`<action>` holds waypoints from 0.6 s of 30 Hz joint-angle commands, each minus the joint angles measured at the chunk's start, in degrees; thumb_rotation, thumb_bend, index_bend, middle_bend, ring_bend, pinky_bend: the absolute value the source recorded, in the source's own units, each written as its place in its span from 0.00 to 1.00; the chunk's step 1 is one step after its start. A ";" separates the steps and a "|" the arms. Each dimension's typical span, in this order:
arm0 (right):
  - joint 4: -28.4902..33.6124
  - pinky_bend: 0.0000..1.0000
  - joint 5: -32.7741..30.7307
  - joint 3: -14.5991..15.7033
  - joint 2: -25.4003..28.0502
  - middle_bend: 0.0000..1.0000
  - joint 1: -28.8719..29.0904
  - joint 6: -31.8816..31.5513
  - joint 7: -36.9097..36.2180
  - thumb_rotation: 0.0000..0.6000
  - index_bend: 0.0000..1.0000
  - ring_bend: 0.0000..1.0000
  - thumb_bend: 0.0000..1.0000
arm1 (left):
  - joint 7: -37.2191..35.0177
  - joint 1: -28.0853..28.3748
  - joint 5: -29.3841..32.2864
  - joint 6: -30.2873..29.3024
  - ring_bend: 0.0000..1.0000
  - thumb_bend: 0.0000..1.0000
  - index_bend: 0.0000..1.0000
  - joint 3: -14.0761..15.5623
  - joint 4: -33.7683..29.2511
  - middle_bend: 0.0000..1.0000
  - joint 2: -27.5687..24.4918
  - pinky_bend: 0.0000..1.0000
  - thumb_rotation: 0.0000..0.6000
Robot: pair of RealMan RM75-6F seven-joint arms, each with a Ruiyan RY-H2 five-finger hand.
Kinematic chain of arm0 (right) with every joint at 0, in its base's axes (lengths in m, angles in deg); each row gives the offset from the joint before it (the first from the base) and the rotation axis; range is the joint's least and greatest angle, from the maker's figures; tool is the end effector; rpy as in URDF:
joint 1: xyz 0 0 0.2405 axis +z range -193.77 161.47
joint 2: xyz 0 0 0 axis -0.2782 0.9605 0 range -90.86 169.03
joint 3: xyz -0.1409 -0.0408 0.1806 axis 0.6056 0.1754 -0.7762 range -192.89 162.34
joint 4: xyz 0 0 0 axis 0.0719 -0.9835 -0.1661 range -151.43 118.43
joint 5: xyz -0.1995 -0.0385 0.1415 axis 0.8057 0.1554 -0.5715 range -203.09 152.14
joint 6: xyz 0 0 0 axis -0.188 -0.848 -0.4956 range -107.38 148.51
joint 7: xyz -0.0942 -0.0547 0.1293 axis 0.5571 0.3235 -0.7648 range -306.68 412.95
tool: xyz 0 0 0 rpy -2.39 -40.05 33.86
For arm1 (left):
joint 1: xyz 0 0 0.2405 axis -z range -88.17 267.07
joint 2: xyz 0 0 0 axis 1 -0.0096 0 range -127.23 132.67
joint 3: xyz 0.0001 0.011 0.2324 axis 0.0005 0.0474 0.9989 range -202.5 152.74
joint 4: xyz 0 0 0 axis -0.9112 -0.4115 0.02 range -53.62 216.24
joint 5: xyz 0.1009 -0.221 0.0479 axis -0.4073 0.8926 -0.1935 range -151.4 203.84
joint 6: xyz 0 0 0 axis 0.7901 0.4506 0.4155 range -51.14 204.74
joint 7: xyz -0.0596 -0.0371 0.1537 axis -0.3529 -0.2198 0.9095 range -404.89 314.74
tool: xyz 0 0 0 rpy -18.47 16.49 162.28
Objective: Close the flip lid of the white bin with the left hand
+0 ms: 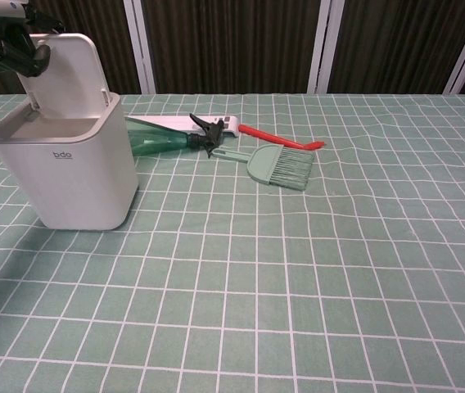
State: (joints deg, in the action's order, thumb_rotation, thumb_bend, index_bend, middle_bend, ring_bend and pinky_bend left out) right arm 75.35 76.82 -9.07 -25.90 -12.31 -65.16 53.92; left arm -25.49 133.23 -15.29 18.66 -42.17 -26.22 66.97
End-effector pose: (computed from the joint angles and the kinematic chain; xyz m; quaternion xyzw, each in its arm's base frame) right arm -0.2773 -0.1547 0.0708 0.6969 -0.3715 0.3870 0.4760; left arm -0.1135 0.3800 0.0634 -0.6396 -0.4661 -0.3939 0.4675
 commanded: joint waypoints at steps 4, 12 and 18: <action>0.07 0.00 -0.11 -0.11 0.08 0.00 -0.07 -0.30 -0.07 1.00 0.00 0.00 0.18 | 0.66 -0.34 -0.61 0.28 1.00 0.83 0.31 1.68 -2.26 1.00 -1.87 1.00 1.00; 0.09 0.00 0.26 0.08 0.09 0.00 -0.13 -0.45 0.03 1.00 0.00 0.00 0.18 | 1.38 -0.95 -1.45 0.41 1.00 0.85 0.30 4.29 -4.67 1.00 -3.92 1.00 1.00; 0.26 0.00 0.61 0.14 0.15 0.00 -0.44 -1.19 0.15 1.00 0.00 0.00 0.18 | 1.40 -2.03 -3.73 0.28 1.00 0.85 0.29 6.48 -5.64 1.00 -4.95 1.00 1.00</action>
State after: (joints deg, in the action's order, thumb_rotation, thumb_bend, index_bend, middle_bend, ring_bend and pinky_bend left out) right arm 75.58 77.38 -8.94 -25.76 -12.70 -66.27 54.07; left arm -23.97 131.50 -18.57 19.02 -35.99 -31.55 62.28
